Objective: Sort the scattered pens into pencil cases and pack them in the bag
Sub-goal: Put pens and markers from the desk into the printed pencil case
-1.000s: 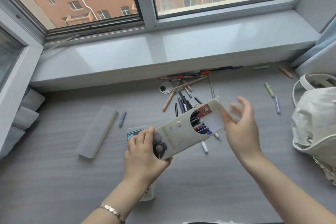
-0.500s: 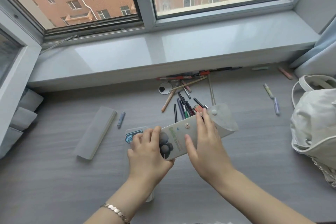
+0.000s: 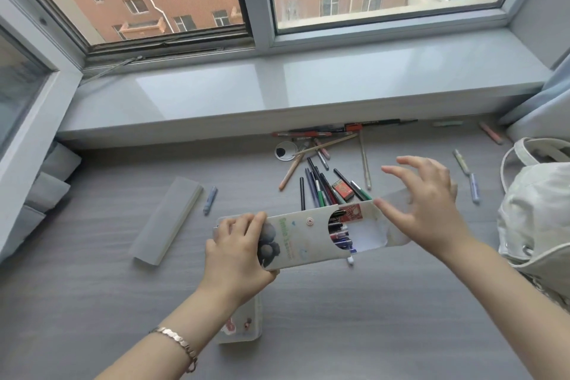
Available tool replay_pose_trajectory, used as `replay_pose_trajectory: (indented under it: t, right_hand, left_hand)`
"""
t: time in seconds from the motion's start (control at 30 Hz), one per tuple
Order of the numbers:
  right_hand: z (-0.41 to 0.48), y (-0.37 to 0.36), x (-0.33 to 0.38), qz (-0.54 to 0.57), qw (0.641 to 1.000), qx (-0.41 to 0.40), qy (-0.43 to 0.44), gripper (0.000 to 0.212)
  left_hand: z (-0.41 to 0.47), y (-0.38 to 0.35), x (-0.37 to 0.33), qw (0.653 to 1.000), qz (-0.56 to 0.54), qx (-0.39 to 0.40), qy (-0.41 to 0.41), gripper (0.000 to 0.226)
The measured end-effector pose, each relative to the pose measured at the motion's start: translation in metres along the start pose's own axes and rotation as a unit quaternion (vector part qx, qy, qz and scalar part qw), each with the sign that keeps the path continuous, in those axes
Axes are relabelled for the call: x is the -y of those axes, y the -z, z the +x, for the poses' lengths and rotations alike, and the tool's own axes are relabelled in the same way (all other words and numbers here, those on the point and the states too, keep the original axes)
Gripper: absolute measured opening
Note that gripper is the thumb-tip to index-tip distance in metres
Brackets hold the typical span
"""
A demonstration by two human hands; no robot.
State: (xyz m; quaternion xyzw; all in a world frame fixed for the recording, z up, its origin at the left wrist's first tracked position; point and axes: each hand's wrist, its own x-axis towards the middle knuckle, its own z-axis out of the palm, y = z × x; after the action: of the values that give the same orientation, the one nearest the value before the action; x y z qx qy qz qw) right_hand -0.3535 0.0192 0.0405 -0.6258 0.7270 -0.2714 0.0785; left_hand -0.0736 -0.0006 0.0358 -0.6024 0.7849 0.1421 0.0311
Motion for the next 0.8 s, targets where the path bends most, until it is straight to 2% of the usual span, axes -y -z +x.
replay_pose_trajectory:
  t: [0.07, 0.13, 0.27, 0.3, 0.4, 0.47, 0.5, 0.53, 0.57, 0.67, 0.8]
  right_hand:
    - [-0.001, 0.005, -0.003, 0.119, 0.990, 0.077, -0.024, 0.033]
    - [-0.004, 0.008, -0.006, 0.282, 0.945, 0.155, -0.059, 0.015]
    - [-0.016, -0.007, -0.002, 0.449, 0.880, 0.101, -0.122, 0.028]
    - [-0.019, -0.012, 0.004, 0.513, 0.840, 0.092, -0.147, 0.033]
    - [-0.020, -0.016, 0.022, 0.704, 0.675, 0.049, -0.216, 0.043]
    - [-0.019, -0.016, 0.032, 0.757, 0.621, 0.010, -0.205, 0.043]
    - [-0.018, -0.015, 0.039, 0.770, 0.609, 0.006, -0.191, 0.045]
    - [-0.019, -0.014, 0.045, 0.770, 0.613, 0.003, -0.177, 0.048]
    - [-0.020, -0.012, 0.051, 0.755, 0.635, 0.001, -0.162, 0.050]
    - [-0.025, -0.008, 0.063, 0.709, 0.692, -0.006, -0.133, 0.039]
    - [-0.036, -0.015, 0.070, 0.500, 0.864, -0.003, -0.058, 0.038]
  left_hand:
    - [0.001, 0.000, 0.008, 1.000, -0.003, -0.008, -0.014, 0.088]
    - [0.003, 0.000, 0.016, 1.000, -0.001, 0.005, -0.027, 0.089]
    - [0.007, 0.001, 0.021, 0.997, -0.001, 0.052, -0.062, 0.094]
    - [0.007, 0.002, 0.020, 0.996, -0.005, 0.056, -0.069, 0.094]
    - [0.005, 0.002, 0.011, 0.995, -0.012, 0.061, -0.081, 0.093]
    - [0.002, 0.003, 0.002, 0.994, -0.024, 0.056, -0.090, 0.095]
    - [0.000, 0.004, -0.003, 0.994, -0.028, 0.051, -0.098, 0.096]
    - [-0.001, 0.006, -0.008, 0.993, -0.027, 0.044, -0.105, 0.096]
    - [-0.002, 0.007, -0.012, 0.993, -0.024, 0.035, -0.108, 0.095]
    - [-0.005, 0.011, -0.017, 0.992, -0.026, -0.019, -0.120, 0.089]
    - [-0.006, 0.001, -0.016, 0.983, -0.016, -0.111, -0.146, 0.086]
